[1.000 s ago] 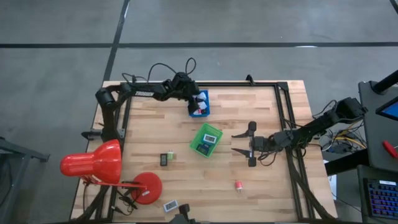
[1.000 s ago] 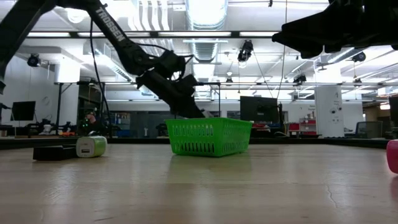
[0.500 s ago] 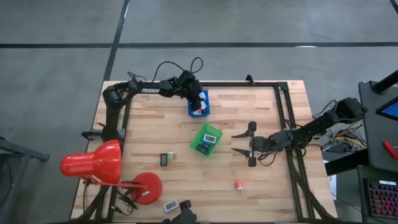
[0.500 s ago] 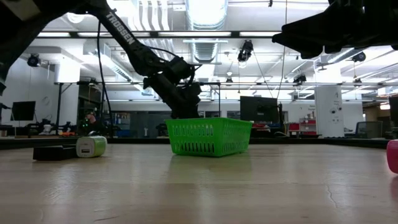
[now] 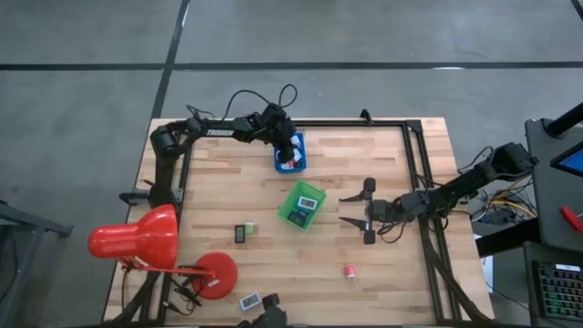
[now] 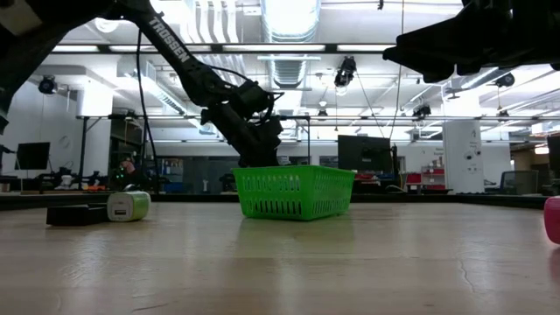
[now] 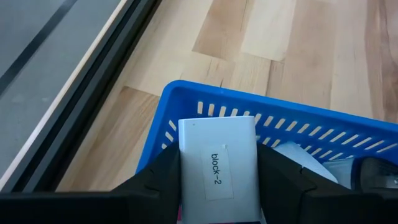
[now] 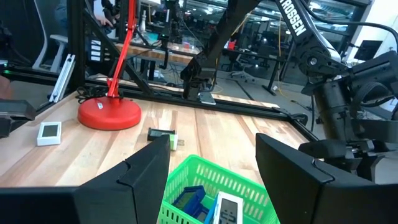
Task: Pick & Place Office items
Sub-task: Put the big white charger adapter into the blue bin, then put the small red charger adapter into the blue bin
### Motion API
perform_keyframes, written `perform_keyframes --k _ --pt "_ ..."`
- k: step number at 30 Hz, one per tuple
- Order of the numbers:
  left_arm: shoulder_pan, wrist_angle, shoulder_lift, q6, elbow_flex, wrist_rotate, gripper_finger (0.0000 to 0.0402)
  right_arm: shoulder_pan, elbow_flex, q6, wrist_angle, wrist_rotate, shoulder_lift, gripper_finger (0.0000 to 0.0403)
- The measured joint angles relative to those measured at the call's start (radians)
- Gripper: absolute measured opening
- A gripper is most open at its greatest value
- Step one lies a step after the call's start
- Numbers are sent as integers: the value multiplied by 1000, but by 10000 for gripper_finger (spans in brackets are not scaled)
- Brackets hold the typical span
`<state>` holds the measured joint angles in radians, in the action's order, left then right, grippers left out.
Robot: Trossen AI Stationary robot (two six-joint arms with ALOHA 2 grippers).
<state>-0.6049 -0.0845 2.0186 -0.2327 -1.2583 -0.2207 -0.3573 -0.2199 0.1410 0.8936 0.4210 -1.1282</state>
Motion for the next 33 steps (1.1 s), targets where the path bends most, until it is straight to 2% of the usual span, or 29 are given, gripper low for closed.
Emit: perform_keyframes --k 4,9,13,19,24,33 --pt "0 -1 0 1 0 0 162 0 0 0 0 0 0 228" --pt "0 -25 -1 -4 -15 0 251 0 0 0 0 0 0 228" --pt "0 -28 -9 -8 -19 -2 288 0 0 -2 0 0 0 228" --pt "8 -22 -52 -55 -13 -4 288 0 0 -2 -2 0 0 228" --pt "21 -17 -101 -76 6 -57 288 0 0 -3 -8 0 0 228" --pt "63 89 -252 -116 162 -113 286 0 2 -6 -8 0 0 228"
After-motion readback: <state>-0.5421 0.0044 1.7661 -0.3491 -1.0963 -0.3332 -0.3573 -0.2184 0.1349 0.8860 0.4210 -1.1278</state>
